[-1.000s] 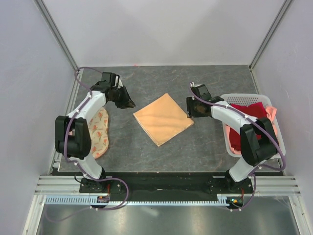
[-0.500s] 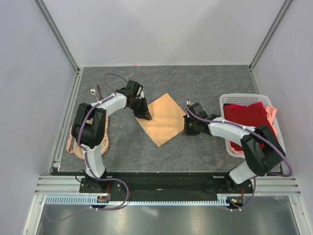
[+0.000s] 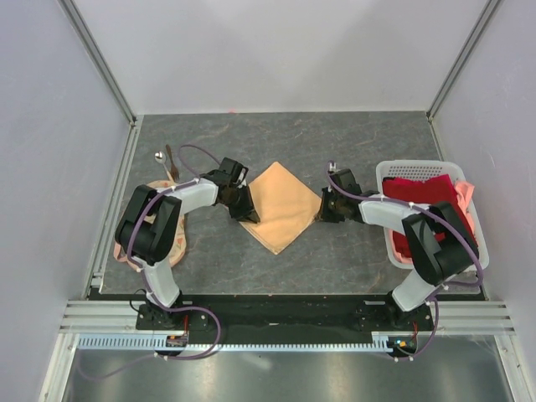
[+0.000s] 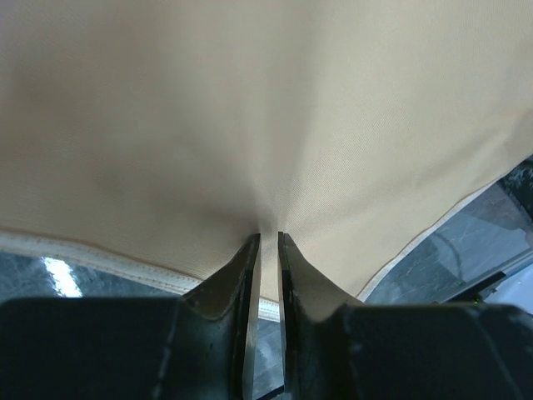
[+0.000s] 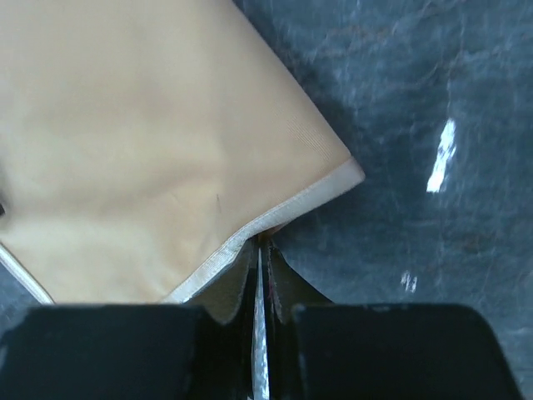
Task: Fold the napkin into a case and place the utensils inside
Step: Rotate the square-folded napkin at the center of the board.
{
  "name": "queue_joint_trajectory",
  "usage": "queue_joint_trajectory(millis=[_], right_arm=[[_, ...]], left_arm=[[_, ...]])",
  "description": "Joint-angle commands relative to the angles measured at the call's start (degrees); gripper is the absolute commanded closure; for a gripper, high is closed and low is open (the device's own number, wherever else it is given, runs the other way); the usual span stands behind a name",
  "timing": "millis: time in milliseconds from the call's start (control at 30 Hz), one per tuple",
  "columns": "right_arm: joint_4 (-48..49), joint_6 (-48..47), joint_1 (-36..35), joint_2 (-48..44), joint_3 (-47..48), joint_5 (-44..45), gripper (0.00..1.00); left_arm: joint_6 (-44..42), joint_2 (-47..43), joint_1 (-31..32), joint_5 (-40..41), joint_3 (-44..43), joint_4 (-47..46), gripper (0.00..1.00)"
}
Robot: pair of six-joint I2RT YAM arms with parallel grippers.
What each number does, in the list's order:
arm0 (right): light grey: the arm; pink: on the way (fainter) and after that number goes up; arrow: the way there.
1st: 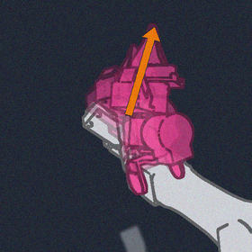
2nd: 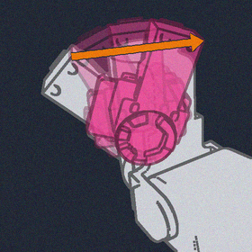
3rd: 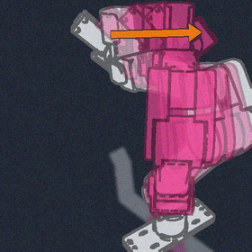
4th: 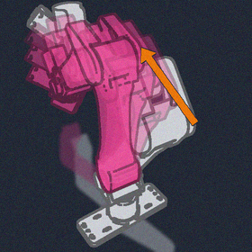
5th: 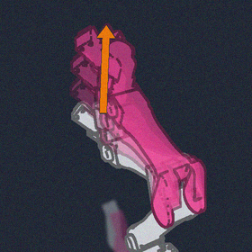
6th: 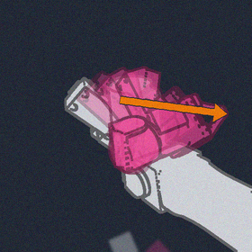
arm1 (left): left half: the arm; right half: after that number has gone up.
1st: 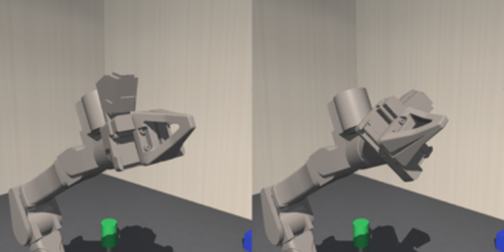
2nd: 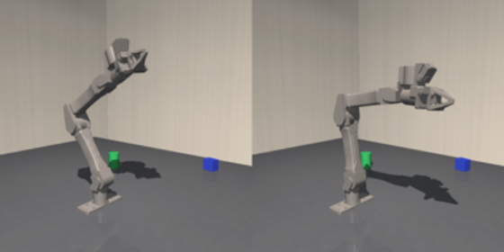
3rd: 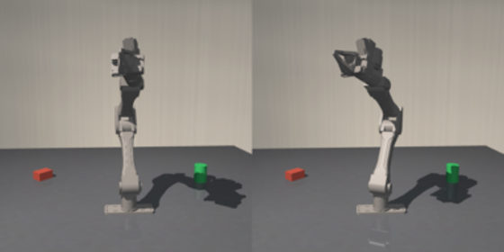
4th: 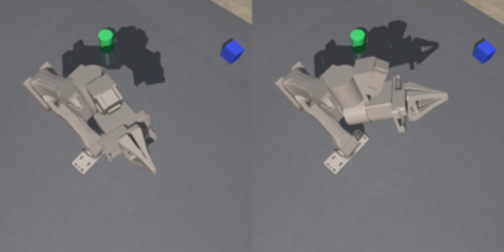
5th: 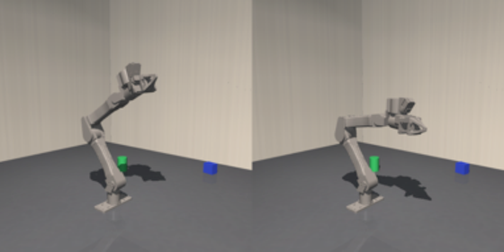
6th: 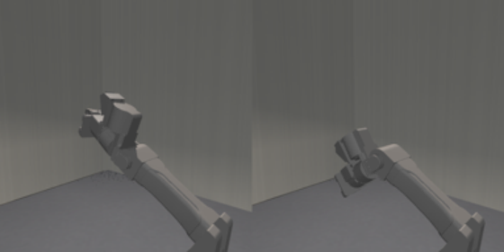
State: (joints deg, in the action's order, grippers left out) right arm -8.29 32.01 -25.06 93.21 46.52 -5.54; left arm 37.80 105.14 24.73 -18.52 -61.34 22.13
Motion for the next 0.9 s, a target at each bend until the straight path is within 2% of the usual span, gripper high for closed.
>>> queue_joint_trajectory(millis=[0, 133, 267, 367, 400, 533, 600, 700, 767, 867], right_arm=[[1.17, -4.06, 1.68, 3.56, 3.48, 2.54, 0.89], [0.04, -6.34, 3.96, 6.45, 7.61, 3.43, 0.88], [-7.06, -9.41, 4.93, 7.25, 12.88, 7.99, 0.84], [-10.94, -10.21, 4.93, 4.8, 13.51, 10.89, 0.73], [-11.74, -10.39, 4.93, 3.66, 12.72, 10.99, 0.62], [-13.77, -9.16, 4.85, -5.63, 7.37, 7.14, 0.45], [-13.42, -7.76, 4.67, -8.73, 2.9, 1.08, 0.37], [-12.98, -4.16, 3.18, -12.96, -1.5, -5.69, 0.34], [-12.8, -0.56, 0.55, -16.29, -4.06, -5.71, 0.34], [-10.96, 3.93, -1.83, -19.64, -8.0, -6.32, 0.35]], left_arm=[[5.25, -2.13, 2.16, 1.3, 3.94, -1.12, 0.79], [10.09, -4.06, 5.93, -0.89, 5.79, -3.83, 0.79], [16.33, -5.65, 9.01, -4.5, 8.6, -9.28, 0.79], [18.09, -6.87, 12.18, -4.77, 8.7, -10.44, 0.79], [18.53, -6.97, 12.79, -5.12, 8.52, -10.7, 0.78], [18.28, -8.63, 14.12, -6.61, 8.43, -10.88, 0.77], [16.53, -10.74, 14.12, -6.96, 8.08, -9.49, 0.76], [13.19, -14.95, 13.85, -3.12, 7.73, -5.36, 0.75], [11.34, -16.28, 13.07, -1.17, 7.99, -4.99, 0.73], [6.69, -13.04, 11.22, -2.47, 4.84, -3.33, 0.74]])
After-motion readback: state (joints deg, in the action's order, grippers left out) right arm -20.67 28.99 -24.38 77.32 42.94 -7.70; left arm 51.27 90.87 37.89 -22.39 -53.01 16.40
